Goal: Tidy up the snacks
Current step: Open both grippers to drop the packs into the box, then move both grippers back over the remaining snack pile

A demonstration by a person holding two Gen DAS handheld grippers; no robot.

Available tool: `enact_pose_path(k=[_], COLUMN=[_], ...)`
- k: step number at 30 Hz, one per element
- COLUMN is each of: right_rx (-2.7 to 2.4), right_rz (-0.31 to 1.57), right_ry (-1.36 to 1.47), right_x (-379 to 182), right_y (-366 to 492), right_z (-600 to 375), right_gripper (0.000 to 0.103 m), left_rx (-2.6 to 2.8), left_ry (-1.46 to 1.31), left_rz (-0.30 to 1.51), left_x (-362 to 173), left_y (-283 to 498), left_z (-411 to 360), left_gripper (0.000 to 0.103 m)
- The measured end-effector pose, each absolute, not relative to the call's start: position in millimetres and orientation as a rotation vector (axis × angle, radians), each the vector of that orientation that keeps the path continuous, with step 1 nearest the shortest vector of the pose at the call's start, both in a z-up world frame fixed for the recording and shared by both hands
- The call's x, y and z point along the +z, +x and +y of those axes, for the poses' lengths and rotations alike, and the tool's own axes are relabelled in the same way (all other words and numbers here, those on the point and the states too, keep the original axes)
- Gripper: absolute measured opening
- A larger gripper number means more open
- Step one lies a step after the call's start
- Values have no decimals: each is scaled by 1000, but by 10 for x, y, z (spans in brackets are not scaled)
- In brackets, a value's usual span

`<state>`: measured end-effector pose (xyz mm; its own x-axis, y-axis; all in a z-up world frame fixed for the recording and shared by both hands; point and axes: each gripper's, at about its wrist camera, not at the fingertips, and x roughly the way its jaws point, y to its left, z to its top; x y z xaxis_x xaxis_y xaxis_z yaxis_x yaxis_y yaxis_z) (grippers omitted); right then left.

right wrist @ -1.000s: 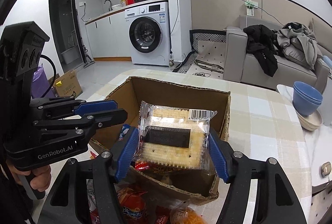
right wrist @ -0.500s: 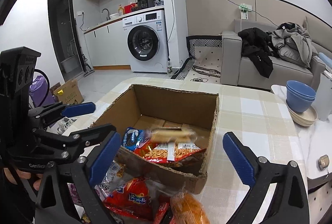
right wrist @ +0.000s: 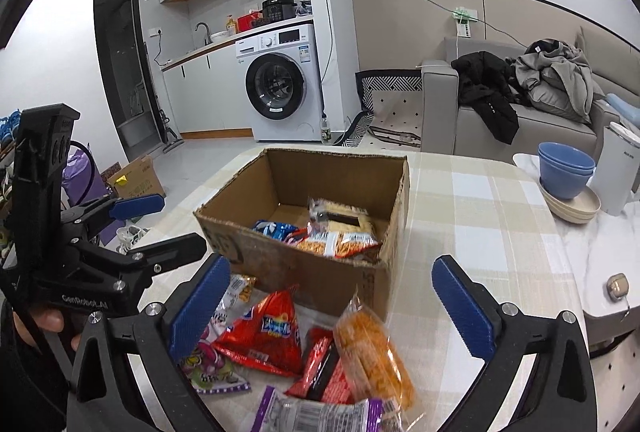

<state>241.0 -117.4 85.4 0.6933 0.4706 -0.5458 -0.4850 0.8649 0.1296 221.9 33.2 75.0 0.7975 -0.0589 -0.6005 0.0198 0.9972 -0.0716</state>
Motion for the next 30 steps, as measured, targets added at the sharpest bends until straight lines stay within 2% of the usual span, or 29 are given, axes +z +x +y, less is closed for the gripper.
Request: enact_pose_path(k=[11,30], right_rx=[503,517], right_rz=[663,847], right_ry=[-45,-144], right_x=[534,114], right_y=[2036,1815], right_z=[-1253,-1226], right_gripper=[103,103], left_rx=[19,11], left_ry=[-70,-94], left_rz=[678,748], left_x=[513,212], left_y=[1775,1554], left_z=[366,449], left_gripper=[102,102])
